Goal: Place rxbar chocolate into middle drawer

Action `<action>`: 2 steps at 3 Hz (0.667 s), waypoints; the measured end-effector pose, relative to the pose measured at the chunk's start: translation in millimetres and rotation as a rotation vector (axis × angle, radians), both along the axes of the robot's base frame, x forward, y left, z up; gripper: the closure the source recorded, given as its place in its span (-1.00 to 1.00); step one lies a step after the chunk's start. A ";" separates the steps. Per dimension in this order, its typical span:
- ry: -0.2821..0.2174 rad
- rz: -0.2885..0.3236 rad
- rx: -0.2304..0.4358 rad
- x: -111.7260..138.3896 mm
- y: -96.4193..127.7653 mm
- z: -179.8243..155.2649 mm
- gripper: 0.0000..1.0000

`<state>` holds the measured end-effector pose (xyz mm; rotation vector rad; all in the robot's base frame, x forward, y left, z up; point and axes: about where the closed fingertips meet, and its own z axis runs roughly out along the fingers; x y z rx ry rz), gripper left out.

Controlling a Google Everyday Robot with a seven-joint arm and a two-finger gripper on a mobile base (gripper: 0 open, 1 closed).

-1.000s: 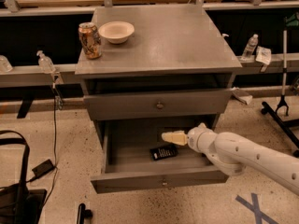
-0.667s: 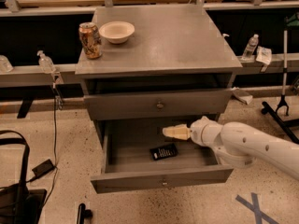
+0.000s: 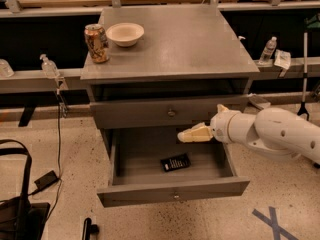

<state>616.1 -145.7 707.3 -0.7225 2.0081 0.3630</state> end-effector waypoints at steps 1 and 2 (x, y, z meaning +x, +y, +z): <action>-0.027 0.181 -0.123 31.0 -4.8 31.9 -1.00; -0.011 0.309 -0.184 65.0 -13.6 18.0 -1.00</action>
Offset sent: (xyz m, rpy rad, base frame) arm -0.0432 0.0147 0.0197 -0.0881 0.3496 1.0518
